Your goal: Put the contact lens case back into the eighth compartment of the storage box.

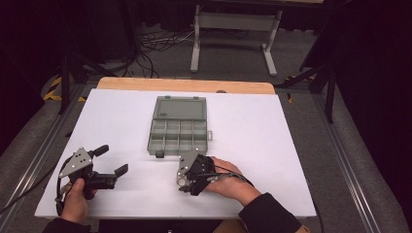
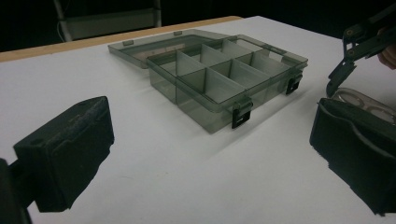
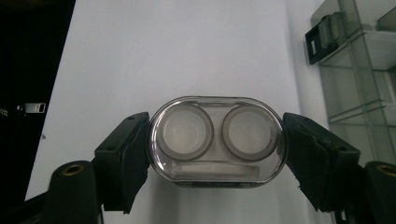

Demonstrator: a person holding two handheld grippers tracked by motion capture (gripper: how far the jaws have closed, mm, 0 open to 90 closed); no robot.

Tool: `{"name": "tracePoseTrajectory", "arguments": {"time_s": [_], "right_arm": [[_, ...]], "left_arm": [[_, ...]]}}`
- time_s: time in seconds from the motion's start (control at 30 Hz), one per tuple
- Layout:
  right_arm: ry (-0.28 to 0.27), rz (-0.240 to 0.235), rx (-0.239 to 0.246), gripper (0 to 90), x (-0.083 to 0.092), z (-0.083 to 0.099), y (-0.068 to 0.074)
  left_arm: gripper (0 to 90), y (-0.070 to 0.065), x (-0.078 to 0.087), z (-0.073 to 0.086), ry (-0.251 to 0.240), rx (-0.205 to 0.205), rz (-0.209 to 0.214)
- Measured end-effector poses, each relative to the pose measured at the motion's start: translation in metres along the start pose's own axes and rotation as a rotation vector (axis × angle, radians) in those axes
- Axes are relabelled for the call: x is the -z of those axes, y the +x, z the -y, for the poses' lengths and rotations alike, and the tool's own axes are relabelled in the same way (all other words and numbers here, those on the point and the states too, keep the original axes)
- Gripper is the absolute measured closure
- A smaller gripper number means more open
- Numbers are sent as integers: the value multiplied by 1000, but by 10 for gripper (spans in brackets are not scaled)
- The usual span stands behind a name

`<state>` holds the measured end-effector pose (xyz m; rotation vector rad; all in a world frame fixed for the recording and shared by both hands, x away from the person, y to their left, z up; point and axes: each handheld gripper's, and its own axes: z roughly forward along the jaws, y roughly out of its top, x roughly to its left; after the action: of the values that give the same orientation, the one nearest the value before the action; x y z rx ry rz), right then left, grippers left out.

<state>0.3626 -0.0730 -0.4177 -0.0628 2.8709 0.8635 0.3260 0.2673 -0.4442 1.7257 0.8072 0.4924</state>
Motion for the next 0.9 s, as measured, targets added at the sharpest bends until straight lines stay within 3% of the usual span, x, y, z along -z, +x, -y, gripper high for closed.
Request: {"name": "tracePoseTrajectory", "arguments": {"time_s": [0.5,0.9], "right_arm": [[-117,46,-10,265,19,-2,-3],[-179,71,-11,265,30,-3,-4]], "left_arm": [[5,0,0,0,-2,1,-1],[6,0,0,0,-2,3,0]]}}
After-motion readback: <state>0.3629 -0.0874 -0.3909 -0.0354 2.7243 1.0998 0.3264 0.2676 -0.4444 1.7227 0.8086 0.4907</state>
